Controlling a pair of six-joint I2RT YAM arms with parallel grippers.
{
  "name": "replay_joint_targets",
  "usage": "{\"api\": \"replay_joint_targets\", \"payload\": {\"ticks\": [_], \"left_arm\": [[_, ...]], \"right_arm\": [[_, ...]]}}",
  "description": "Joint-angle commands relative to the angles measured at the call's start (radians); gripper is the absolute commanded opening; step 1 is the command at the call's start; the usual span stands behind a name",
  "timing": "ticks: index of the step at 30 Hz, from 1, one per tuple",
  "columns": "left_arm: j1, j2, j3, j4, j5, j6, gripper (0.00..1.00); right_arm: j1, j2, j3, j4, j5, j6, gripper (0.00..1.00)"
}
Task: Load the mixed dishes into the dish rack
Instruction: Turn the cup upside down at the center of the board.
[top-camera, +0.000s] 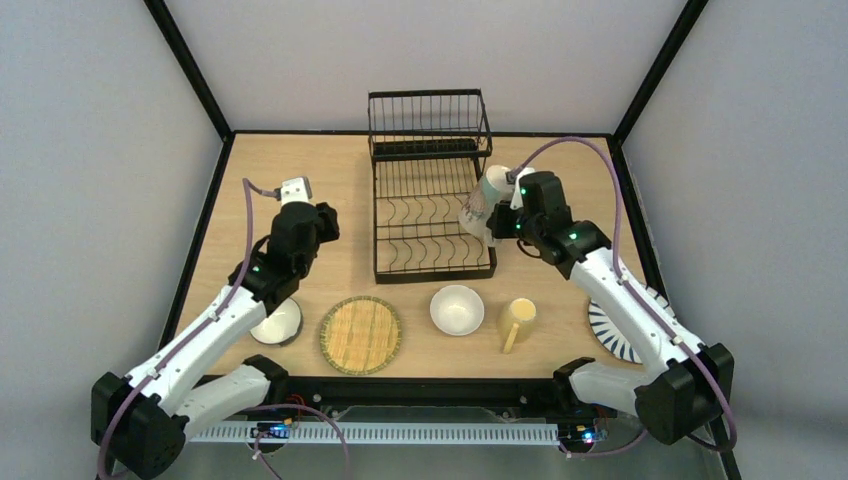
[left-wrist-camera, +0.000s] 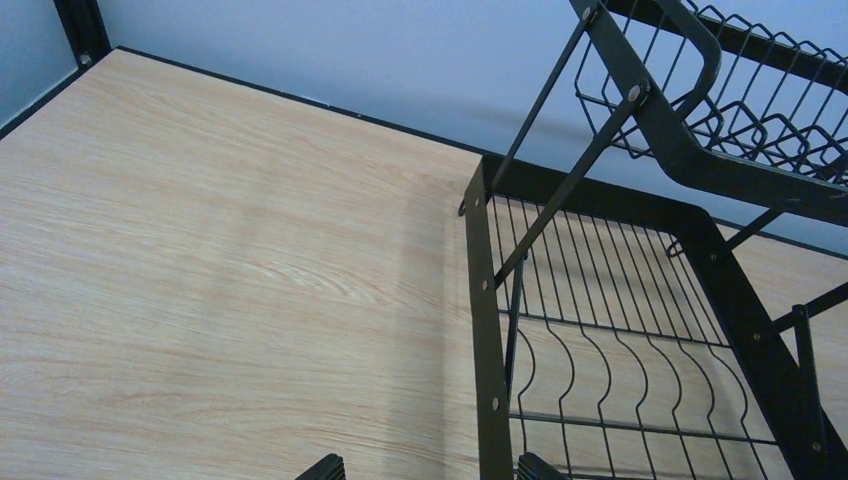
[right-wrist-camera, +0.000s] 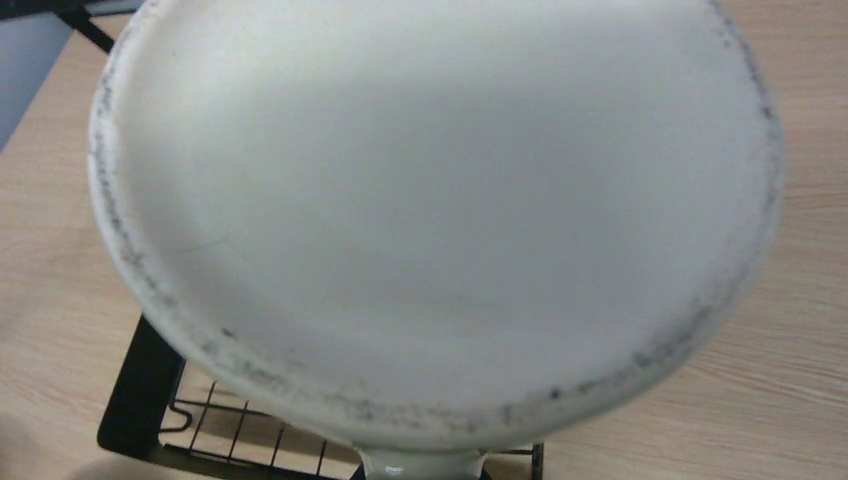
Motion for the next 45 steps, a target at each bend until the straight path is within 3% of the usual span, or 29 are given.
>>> {"api": "replay_joint_targets", "payload": {"ticks": [1, 6, 14, 25, 45], "left_arm": [[-0.005, -0.020, -0.003, -0.028, 0.010, -0.010, 0.99], [-0.005, -0.026, 0.000, -0.036, 0.010, -0.017, 0.99], [-0.005, -0.037, 0.008, -0.046, 0.020, -0.007, 0.99], [-0.005, -0.013, 0.024, -0.024, 0.074, 0.018, 0.99], [-0.005, 0.003, 0.015, 0.021, 0.112, 0.094, 0.99]], "right_arm": [[0.062, -0.031, -0.003, 0.126, -0.018, 0.012, 0.00], [0.185, 0.033, -0.006, 0.165, 0.059, -0.029, 0.00], [0.259, 0.130, 0.007, 0.243, 0.128, -0.096, 0.00], [0.289, 0.283, 0.001, 0.458, 0.191, -0.248, 0.00], [0.289, 0.611, 0.181, 0.679, 0.198, -0.303, 0.00]]}}
